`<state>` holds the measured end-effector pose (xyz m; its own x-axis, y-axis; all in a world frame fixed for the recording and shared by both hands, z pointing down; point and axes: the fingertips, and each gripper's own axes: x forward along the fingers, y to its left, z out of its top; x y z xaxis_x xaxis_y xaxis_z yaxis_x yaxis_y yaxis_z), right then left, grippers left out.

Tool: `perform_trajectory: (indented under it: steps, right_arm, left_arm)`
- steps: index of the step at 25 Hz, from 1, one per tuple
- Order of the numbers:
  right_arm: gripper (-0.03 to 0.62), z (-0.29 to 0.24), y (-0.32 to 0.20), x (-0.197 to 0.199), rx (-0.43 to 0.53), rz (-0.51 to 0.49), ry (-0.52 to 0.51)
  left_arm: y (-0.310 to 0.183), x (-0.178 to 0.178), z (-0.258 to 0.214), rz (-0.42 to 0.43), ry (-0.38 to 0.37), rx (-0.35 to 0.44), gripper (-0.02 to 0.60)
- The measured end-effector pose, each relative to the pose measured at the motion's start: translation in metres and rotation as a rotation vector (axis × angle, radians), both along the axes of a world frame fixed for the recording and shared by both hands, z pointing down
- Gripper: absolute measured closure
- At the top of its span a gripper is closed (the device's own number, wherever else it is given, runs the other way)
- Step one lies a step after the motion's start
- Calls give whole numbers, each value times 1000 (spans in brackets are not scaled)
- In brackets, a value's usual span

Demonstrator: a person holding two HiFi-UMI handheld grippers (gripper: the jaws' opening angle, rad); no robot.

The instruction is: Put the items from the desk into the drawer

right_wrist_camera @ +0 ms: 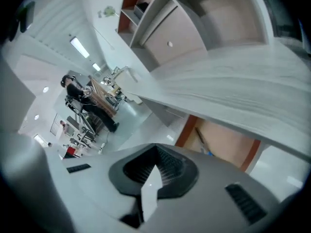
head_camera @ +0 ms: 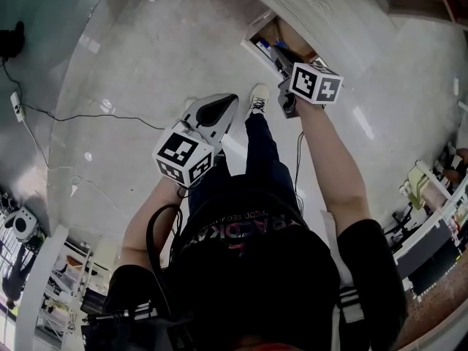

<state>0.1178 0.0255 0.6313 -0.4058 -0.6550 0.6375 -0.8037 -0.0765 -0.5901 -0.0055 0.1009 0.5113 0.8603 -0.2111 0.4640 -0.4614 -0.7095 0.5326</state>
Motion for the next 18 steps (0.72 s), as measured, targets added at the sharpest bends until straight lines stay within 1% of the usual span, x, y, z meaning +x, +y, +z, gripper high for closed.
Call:
perform_trajectory:
  steps: [3, 9, 14, 18]
  right_arm:
    - [576, -36, -6, -19, 99, -49, -33]
    - [577, -135, -8, -54, 292, -125, -58]
    - [577, -201, 2, -73, 413, -178, -73]
    - [577, -244, 7, -82, 507, -210, -63]
  left_arm:
    - [-10, -4, -14, -3, 25, 41, 571]
    - [-23, -14, -61, 9, 63, 130, 571]
    - [-28, -19, -99, 4, 95, 177, 571]
    - [-38, -22, -126, 3, 122, 235, 571]
